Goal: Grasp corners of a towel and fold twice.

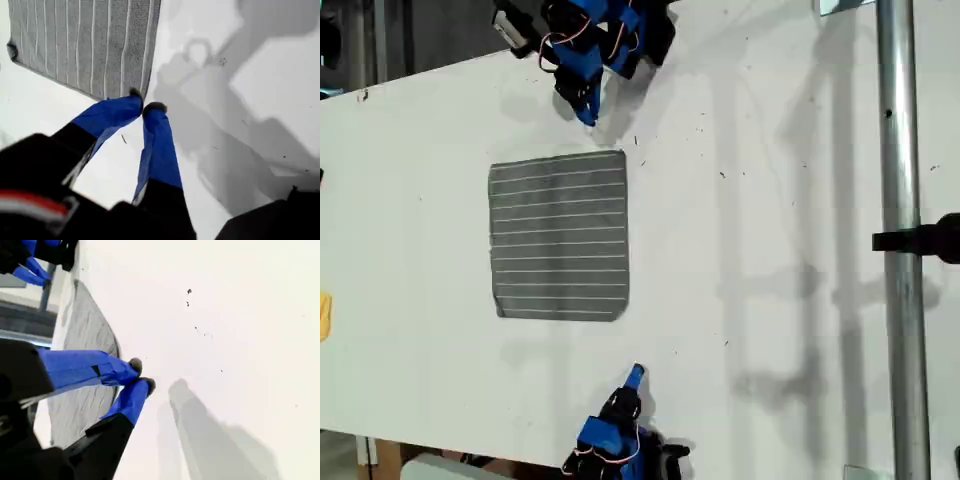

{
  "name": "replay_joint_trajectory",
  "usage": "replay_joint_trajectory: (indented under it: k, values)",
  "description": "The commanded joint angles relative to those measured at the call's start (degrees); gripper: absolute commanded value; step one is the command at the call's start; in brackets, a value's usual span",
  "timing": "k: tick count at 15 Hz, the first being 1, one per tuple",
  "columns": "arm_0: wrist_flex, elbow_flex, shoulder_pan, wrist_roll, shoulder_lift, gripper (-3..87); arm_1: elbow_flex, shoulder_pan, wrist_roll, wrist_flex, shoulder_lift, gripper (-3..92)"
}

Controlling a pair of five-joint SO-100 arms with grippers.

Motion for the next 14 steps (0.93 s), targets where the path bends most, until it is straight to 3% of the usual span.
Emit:
replay_joint_trajectory:
  k: [1, 9, 14]
  values:
    - [-0.44, 0.26, -7.03, -35.16, 0.35, -2.6, -3.87, -15.64, -3.34, -6.86, 0.09, -0.3]
    - [-0.44, 0.26, -7.56, -35.68, 0.35, -2.6, -4.31, -16.0, -3.25, -6.68, 0.09, -0.3]
    - [-2.55, -12.83, -6.33, -42.01, -5.71, -2.9, -16.87, -21.36, -3.52, -5.62, -6.86, -0.3]
